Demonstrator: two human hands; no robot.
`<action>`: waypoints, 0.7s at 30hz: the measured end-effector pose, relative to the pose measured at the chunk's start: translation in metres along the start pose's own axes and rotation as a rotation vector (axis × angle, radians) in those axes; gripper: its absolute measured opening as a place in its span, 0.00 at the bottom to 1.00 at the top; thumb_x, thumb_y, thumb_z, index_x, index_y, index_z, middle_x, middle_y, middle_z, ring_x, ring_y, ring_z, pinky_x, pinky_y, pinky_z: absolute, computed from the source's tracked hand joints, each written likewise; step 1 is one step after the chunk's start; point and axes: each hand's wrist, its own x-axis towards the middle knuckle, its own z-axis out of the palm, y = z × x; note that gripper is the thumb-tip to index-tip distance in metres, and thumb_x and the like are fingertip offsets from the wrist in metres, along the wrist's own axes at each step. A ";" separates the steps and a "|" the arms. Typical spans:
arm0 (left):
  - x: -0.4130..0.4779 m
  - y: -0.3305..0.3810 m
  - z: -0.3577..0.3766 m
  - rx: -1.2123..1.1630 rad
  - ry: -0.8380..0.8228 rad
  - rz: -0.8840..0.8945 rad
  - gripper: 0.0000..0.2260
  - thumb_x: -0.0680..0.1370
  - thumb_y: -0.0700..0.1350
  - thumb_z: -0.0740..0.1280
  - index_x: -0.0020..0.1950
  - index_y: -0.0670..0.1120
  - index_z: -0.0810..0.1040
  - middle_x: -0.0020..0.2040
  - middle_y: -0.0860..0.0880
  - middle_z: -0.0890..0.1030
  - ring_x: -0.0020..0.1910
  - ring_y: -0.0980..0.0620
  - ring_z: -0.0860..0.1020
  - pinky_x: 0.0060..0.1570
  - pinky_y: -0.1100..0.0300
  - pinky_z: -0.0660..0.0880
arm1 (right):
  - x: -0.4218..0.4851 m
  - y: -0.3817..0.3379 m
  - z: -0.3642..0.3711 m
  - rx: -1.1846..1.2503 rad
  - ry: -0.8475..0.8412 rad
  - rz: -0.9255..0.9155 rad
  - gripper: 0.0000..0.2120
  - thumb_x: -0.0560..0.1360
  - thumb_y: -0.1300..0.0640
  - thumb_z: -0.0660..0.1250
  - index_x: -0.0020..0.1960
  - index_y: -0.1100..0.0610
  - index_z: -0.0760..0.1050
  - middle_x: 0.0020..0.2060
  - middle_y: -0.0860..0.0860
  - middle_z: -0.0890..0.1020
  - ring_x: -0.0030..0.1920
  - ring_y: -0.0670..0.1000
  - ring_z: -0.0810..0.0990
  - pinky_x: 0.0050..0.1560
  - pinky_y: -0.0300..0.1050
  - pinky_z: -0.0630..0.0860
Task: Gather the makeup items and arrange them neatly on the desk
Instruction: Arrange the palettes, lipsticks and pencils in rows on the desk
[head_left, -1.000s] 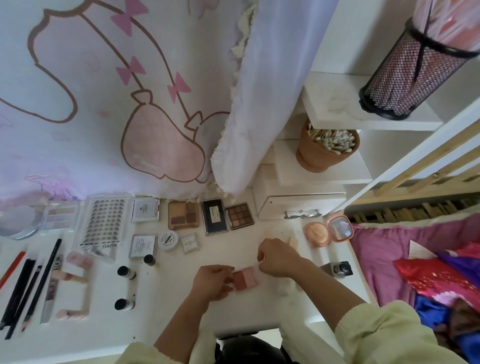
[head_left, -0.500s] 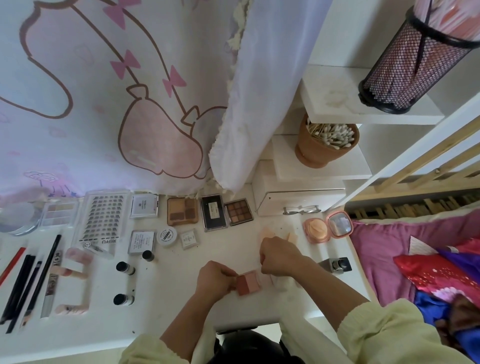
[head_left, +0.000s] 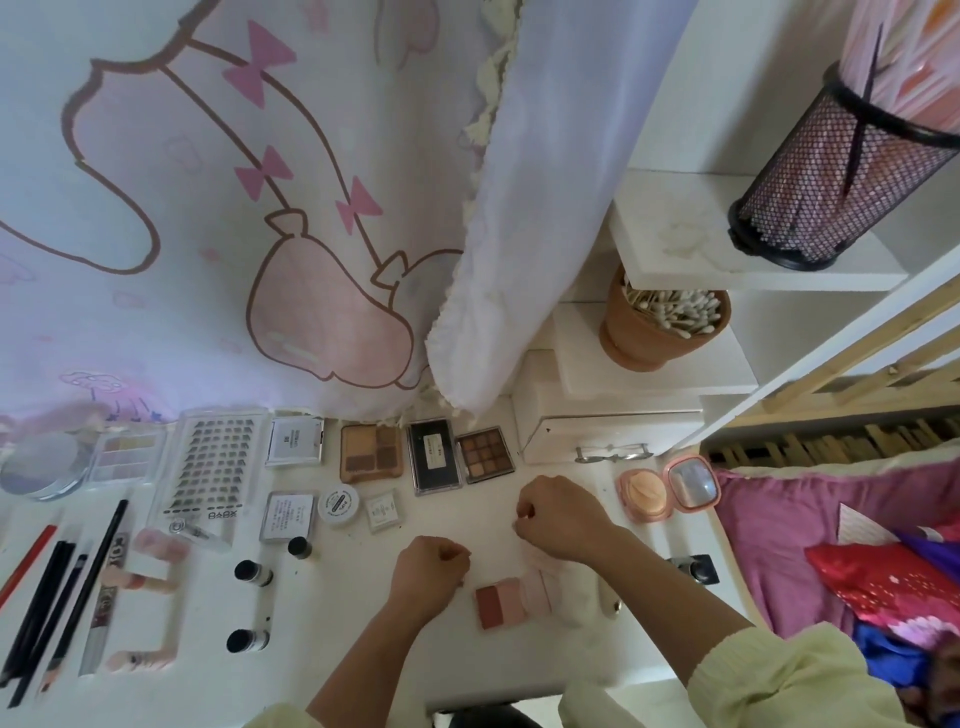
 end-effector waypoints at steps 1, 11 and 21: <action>0.003 0.000 0.000 0.004 0.013 0.012 0.09 0.77 0.40 0.64 0.47 0.50 0.83 0.42 0.50 0.84 0.42 0.52 0.82 0.45 0.59 0.79 | 0.003 -0.002 -0.001 0.013 0.017 -0.003 0.12 0.75 0.54 0.65 0.55 0.57 0.80 0.51 0.51 0.82 0.51 0.52 0.80 0.48 0.43 0.75; 0.045 0.036 0.002 -0.844 -0.050 -0.302 0.06 0.77 0.36 0.66 0.47 0.35 0.81 0.41 0.40 0.84 0.40 0.47 0.81 0.44 0.59 0.78 | 0.075 -0.033 0.000 -0.060 0.068 -0.089 0.26 0.73 0.63 0.65 0.70 0.59 0.64 0.67 0.55 0.68 0.66 0.55 0.68 0.60 0.50 0.73; 0.051 0.034 0.008 -0.767 0.097 -0.305 0.05 0.77 0.38 0.68 0.46 0.37 0.81 0.38 0.43 0.84 0.35 0.50 0.81 0.36 0.63 0.79 | 0.085 -0.031 -0.001 -0.399 -0.025 -0.184 0.26 0.70 0.62 0.69 0.66 0.61 0.67 0.62 0.56 0.70 0.63 0.56 0.69 0.58 0.51 0.70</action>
